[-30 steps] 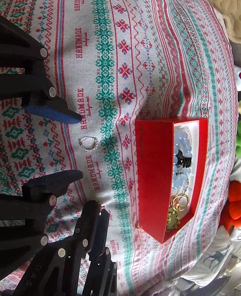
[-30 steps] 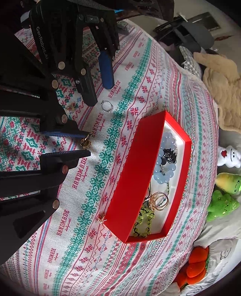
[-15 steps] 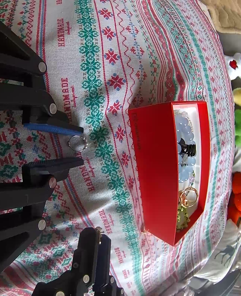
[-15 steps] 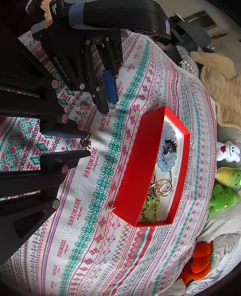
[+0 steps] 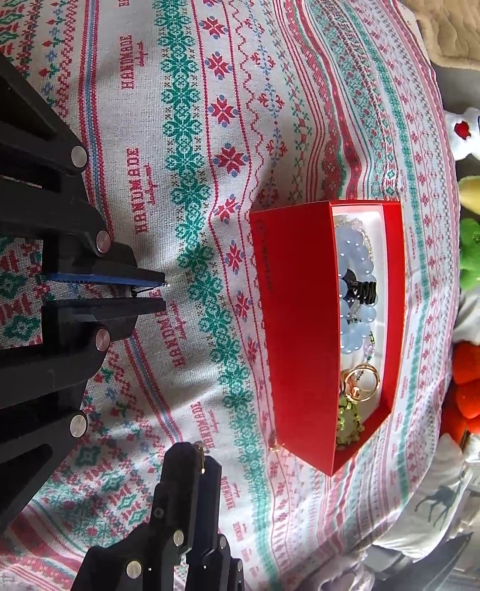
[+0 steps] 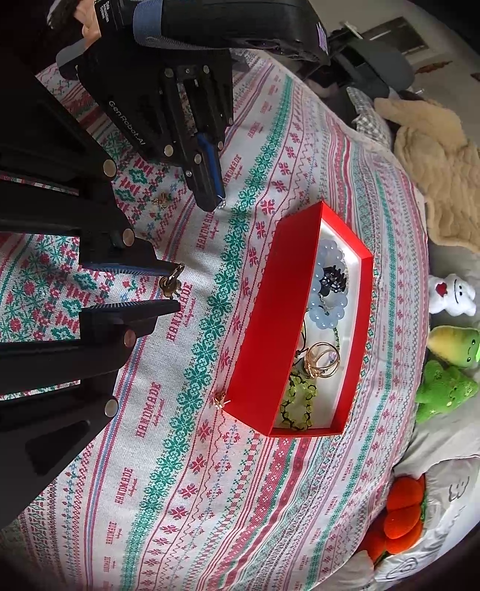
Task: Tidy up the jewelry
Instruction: 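Lower the silver ring and gold earring into the red box and open both tools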
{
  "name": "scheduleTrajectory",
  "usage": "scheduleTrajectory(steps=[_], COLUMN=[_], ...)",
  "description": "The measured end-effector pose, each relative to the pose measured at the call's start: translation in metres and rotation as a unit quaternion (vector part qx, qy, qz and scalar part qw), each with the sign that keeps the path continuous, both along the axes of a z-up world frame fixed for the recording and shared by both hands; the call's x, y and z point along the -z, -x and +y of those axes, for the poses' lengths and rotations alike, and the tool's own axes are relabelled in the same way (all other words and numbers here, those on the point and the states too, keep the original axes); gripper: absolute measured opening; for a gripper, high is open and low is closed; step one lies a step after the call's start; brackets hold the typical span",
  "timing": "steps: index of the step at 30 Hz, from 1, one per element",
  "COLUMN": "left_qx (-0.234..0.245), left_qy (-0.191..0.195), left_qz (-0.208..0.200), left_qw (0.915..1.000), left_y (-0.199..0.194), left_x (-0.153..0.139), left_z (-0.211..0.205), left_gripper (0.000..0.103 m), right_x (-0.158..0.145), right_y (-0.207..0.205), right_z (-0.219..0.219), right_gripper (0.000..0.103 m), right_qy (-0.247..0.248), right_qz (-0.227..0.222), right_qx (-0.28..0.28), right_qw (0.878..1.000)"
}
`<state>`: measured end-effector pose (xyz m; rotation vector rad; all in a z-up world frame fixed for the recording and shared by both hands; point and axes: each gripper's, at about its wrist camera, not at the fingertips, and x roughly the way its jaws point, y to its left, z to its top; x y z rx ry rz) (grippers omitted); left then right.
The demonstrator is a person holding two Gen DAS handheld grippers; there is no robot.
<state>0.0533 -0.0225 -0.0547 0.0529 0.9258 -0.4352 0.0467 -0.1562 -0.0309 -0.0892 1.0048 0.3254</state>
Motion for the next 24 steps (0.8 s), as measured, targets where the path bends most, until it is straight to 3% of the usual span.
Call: scheduleTrajectory(steps=[13, 24], left_qx=[0.011, -0.002], left_qy=[0.024, 0.039], left_qz=[-0.018, -0.036], left_qw=[0.9995, 0.9986], left_y=[0.008, 0.003], left_x=[-0.025, -0.056], left_z=[-0.003, -0.007], left_gripper=[0.000, 0.000], right_x=[-0.005, -0.034], right_y=[-0.001, -0.007], right_z=[-0.003, -0.022], right_gripper=[0.014, 0.014], right_qy=[-0.004, -0.037], right_qz=[-0.005, -0.031], right_qx=[0.006, 0.033], right_qw=[1.000, 0.998])
